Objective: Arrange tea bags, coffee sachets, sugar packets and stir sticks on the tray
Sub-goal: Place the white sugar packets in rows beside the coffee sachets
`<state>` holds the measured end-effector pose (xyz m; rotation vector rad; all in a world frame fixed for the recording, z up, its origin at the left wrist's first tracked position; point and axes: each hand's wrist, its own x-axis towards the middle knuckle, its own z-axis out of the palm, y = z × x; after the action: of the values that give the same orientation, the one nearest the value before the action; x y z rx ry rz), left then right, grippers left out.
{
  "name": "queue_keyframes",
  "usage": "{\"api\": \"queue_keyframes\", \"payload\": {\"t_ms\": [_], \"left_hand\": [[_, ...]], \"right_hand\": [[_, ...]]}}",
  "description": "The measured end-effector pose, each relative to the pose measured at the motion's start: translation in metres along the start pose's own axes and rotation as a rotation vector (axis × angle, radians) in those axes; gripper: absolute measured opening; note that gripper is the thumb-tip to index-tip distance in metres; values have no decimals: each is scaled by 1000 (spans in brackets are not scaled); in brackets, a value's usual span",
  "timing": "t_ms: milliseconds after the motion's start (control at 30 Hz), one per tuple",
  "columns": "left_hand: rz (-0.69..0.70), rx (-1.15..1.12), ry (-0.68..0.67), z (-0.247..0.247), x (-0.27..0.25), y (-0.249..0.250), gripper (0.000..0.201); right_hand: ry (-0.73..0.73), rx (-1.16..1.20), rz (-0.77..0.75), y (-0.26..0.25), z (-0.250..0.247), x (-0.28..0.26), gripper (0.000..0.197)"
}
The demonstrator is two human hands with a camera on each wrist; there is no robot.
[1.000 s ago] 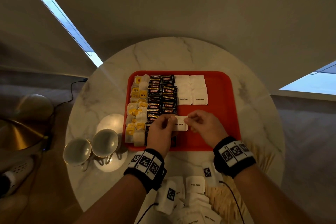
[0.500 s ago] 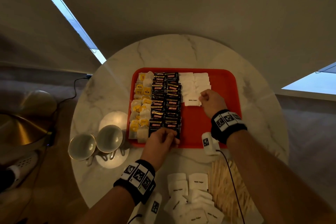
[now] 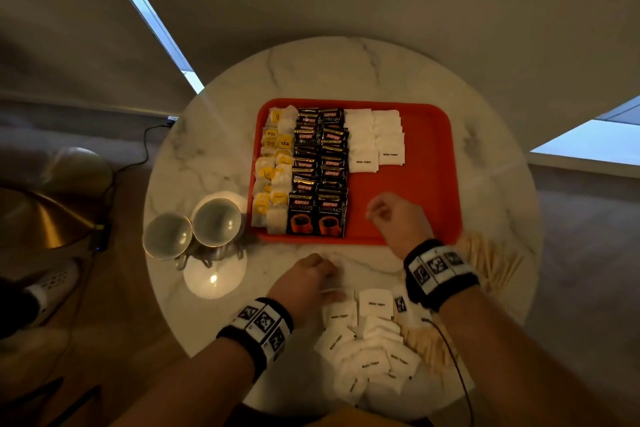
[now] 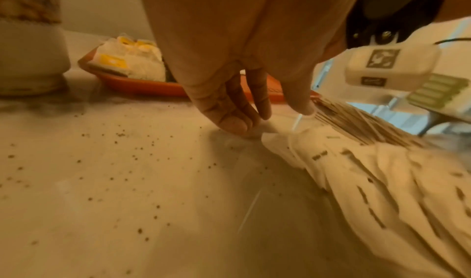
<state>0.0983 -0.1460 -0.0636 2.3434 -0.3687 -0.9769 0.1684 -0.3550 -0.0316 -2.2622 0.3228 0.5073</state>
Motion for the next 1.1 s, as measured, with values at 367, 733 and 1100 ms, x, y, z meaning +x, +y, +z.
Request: {"api": "queue_keyframes", "payload": {"t_ms": [367,733,1100], "left_hand": [[-27,350,-61,22,-11,19,70],[-94,165,-23,21,-24,12,34],[-176,-344,304,-11,-31,2,31]], "right_hand": [[-355,-533,-137,70,28,-88,57],[-361,-712,-338,88,44,-101,26],[-286,-576,-405,65,37,-94,11]]}}
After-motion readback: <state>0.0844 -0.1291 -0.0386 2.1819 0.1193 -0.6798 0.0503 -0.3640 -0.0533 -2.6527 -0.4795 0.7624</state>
